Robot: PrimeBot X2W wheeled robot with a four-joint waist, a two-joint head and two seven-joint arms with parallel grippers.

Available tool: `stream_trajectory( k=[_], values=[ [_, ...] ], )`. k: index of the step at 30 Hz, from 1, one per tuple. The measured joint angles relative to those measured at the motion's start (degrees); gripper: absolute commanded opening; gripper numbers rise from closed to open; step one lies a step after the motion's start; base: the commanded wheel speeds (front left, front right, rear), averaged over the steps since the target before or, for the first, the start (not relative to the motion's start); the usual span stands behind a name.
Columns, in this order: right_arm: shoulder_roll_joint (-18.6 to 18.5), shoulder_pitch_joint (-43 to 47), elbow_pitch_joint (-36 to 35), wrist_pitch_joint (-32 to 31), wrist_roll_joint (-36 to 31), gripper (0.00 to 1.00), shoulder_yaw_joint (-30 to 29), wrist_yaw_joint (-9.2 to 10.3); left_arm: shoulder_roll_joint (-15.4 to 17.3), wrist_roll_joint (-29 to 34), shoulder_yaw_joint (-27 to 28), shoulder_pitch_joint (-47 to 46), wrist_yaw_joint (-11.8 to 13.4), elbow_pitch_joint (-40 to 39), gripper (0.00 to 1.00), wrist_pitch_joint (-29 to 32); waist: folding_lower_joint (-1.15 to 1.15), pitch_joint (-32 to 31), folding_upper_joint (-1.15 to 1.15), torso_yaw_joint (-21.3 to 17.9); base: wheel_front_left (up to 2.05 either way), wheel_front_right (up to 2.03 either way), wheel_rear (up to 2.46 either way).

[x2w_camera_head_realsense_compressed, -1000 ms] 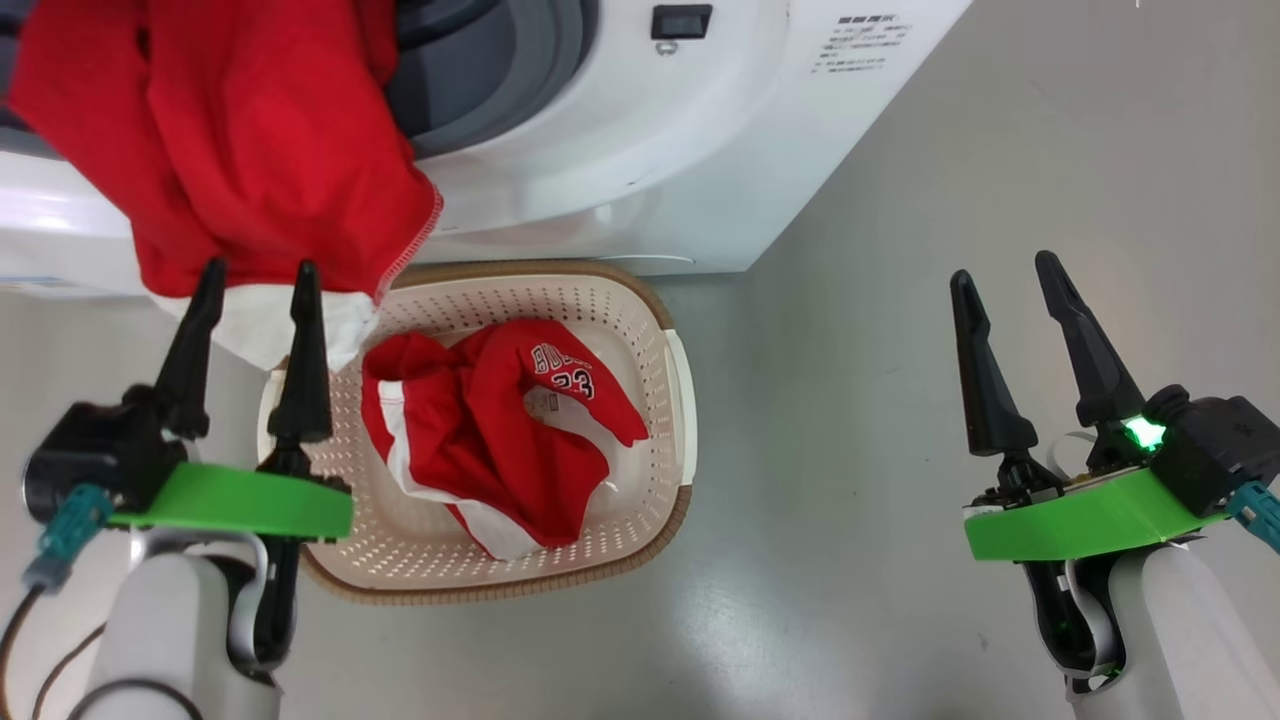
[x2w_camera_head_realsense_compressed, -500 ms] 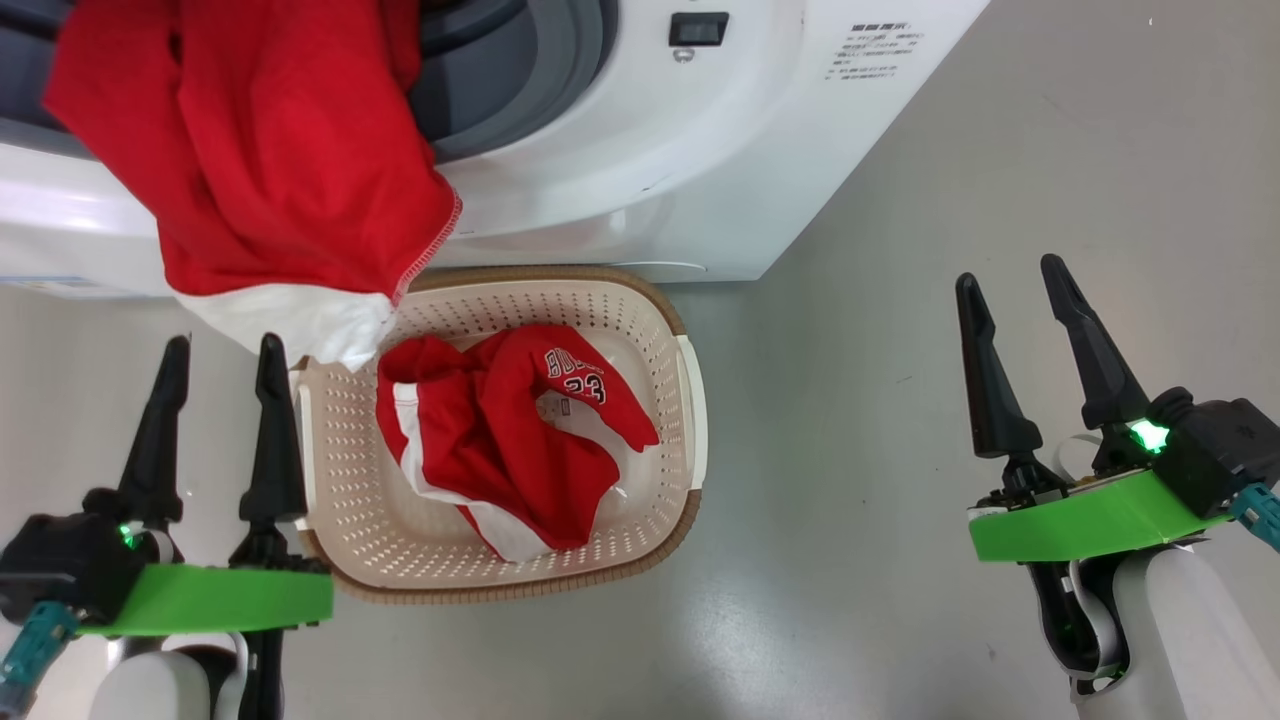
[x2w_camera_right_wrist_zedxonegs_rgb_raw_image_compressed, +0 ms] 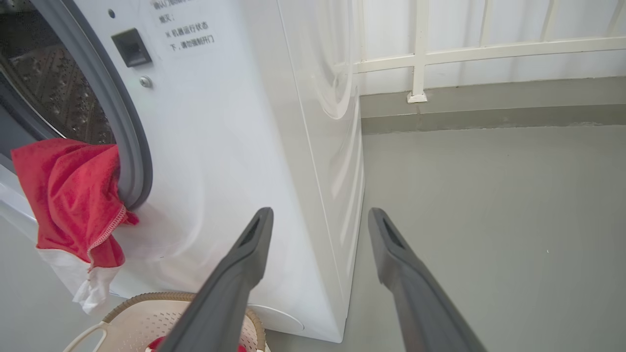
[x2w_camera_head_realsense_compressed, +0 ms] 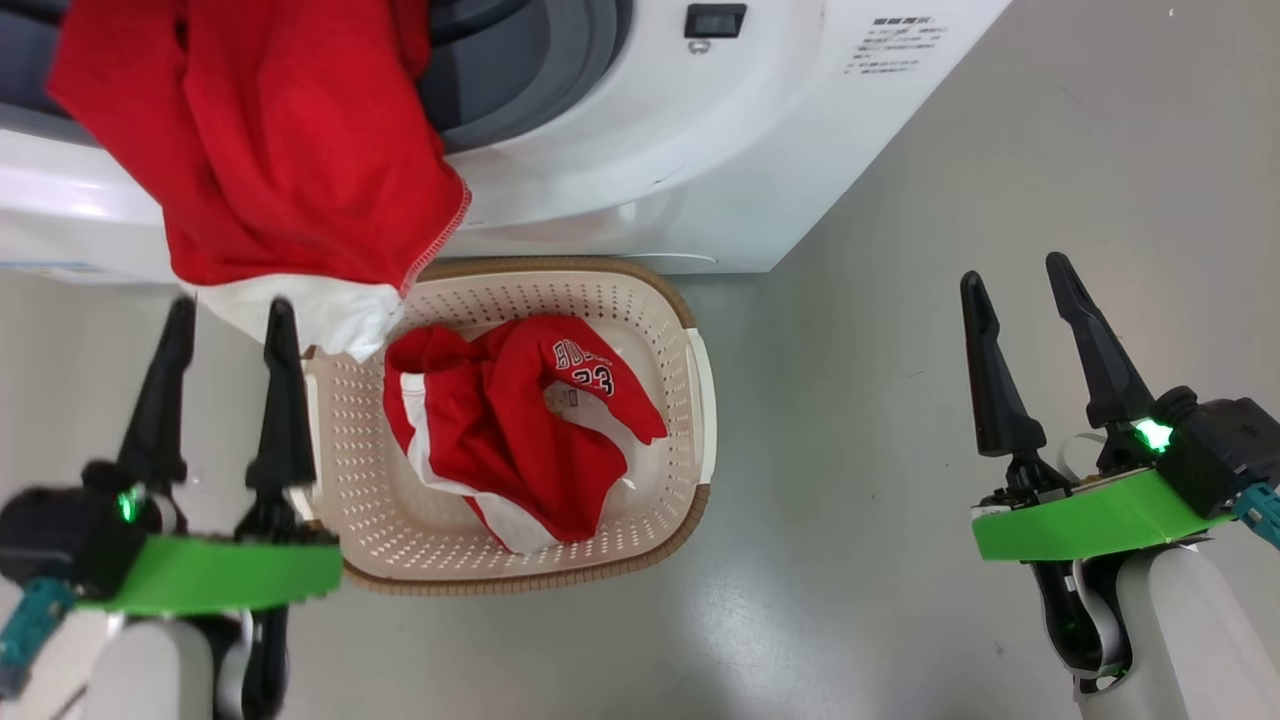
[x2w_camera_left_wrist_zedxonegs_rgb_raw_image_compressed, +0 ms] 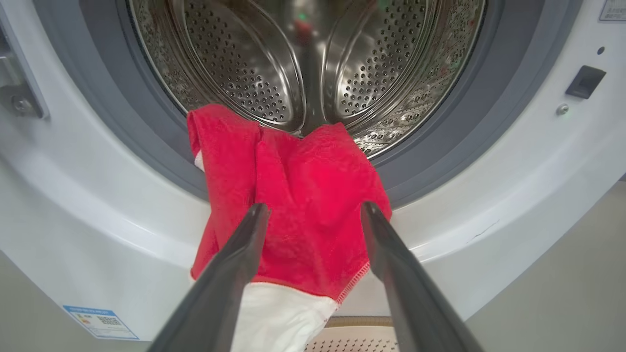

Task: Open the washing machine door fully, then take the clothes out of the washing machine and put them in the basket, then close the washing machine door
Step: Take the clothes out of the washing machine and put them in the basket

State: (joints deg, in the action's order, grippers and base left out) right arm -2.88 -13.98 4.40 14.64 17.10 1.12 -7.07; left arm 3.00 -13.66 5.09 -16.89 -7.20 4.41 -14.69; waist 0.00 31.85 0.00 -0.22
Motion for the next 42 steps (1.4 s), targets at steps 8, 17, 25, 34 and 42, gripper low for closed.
stream_trajectory(
  k=[8, 17, 25, 34, 42],
  values=[
    [-0.03, -0.04, -0.01, 0.0, -0.05, 1.0, 0.35, 0.0, 3.63, 0.0, -3.38, -10.29, -0.32, 4.48, 1.0, -0.01, 0.0, 0.99, 0.0, 0.32, 0.0, 0.0, 0.0],
    [-0.04, -0.31, -0.26, 0.0, -0.19, 1.0, 0.67, 0.0, 5.06, 0.01, -11.54, -25.64, -0.32, 17.04, 1.0, -0.01, 0.0, 3.19, 0.0, 0.52, 0.0, 0.0, 0.0],
    [-0.08, -0.48, -0.43, 0.0, -0.54, 1.0, 0.29, 0.0, 3.61, 3.01, -15.55, -38.88, 0.24, 33.14, 1.0, 0.86, 0.0, 4.93, 0.0, 1.19, 0.0, 0.0, 0.0],
    [-0.1, -1.61, -0.73, 0.0, -0.63, 1.0, -0.04, 0.0, 1.37, 3.87, -17.62, -49.53, 1.66, 46.44, 1.0, 3.1, 0.0, 5.94, 0.0, 1.54, 0.0, 0.0, 0.0],
    [-0.11, -1.79, -0.77, 0.0, -0.63, 1.0, 0.22, 0.0, 1.2, 5.6, -18.56, -55.04, 3.82, 56.57, 1.0, 4.12, 0.0, 6.48, 0.0, 1.31, 0.0, 0.0, 0.0]
  ],
)
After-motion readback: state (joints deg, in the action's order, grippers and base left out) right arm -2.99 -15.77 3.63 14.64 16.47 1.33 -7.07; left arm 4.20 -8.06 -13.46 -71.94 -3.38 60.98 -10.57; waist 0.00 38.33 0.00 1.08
